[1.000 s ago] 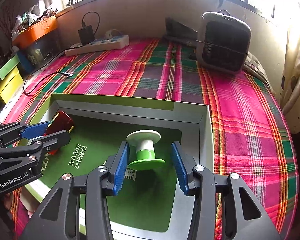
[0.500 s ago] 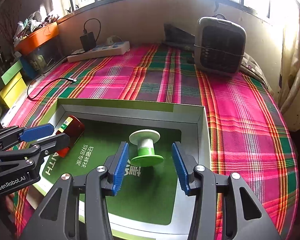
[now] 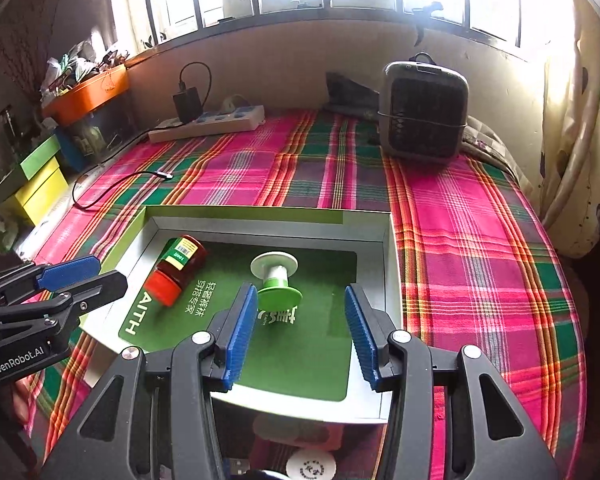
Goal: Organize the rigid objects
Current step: 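Lower jar and spool into the tray and open both grippers, then close right gripper on black round disc while left gripper moves to white charger, then close left gripper on the white plug charger while right gripper holds the disc, then lift and carry the charger and disc over the tray with both grippers, then lower charger and disc into the tray and open both grippers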
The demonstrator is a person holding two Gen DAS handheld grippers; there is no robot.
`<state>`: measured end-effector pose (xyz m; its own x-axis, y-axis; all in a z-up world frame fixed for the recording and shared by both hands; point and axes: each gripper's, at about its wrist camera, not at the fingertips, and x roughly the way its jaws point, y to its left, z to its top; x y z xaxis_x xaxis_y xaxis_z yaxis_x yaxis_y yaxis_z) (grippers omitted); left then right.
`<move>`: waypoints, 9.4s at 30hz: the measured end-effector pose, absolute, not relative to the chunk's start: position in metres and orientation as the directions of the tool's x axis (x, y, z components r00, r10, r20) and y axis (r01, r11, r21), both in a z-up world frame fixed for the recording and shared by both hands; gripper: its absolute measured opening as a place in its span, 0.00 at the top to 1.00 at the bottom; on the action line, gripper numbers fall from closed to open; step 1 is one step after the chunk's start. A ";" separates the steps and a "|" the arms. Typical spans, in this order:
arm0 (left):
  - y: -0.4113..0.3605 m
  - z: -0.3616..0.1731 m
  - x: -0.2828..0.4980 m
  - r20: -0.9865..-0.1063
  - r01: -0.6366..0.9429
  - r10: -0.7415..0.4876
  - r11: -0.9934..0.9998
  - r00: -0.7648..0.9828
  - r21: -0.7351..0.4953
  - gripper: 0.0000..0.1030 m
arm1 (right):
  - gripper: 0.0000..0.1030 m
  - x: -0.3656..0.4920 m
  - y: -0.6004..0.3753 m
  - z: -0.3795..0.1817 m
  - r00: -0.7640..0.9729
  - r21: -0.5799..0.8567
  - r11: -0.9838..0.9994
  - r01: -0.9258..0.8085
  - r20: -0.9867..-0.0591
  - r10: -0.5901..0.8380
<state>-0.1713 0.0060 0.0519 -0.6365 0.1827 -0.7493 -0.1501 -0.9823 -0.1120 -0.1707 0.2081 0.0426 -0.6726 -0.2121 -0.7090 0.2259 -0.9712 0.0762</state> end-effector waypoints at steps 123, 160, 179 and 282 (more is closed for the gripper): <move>0.000 0.006 -0.125 -0.814 -0.096 0.099 -0.994 -0.572 -0.053 0.65 | 0.72 -0.069 0.249 0.000 -0.620 0.145 -0.982 0.124 -0.761 -0.191; -0.009 0.018 -0.116 -0.793 -0.101 0.126 -0.992 -0.596 -0.081 0.69 | 0.72 -0.070 0.247 0.013 -0.647 0.129 -0.981 0.146 -0.737 -0.193; -0.013 0.048 -0.112 -0.763 -0.141 0.169 -0.985 -0.624 -0.102 0.69 | 0.72 -0.079 0.236 0.047 -0.691 0.111 -0.973 0.202 -0.688 -0.222; 0.010 0.023 -0.223 -0.812 -0.147 0.198 -0.979 -0.549 -0.140 0.57 | 0.55 -0.232 0.201 0.009 -0.593 0.062 -0.960 0.275 -0.775 -0.220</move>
<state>-0.2228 0.0097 0.0227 -0.5488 0.1979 -0.8122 -0.1466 -0.9793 -0.1396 -0.2319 0.2009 0.0090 -0.5928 -0.2200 -0.7747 0.2745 -0.9595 0.0624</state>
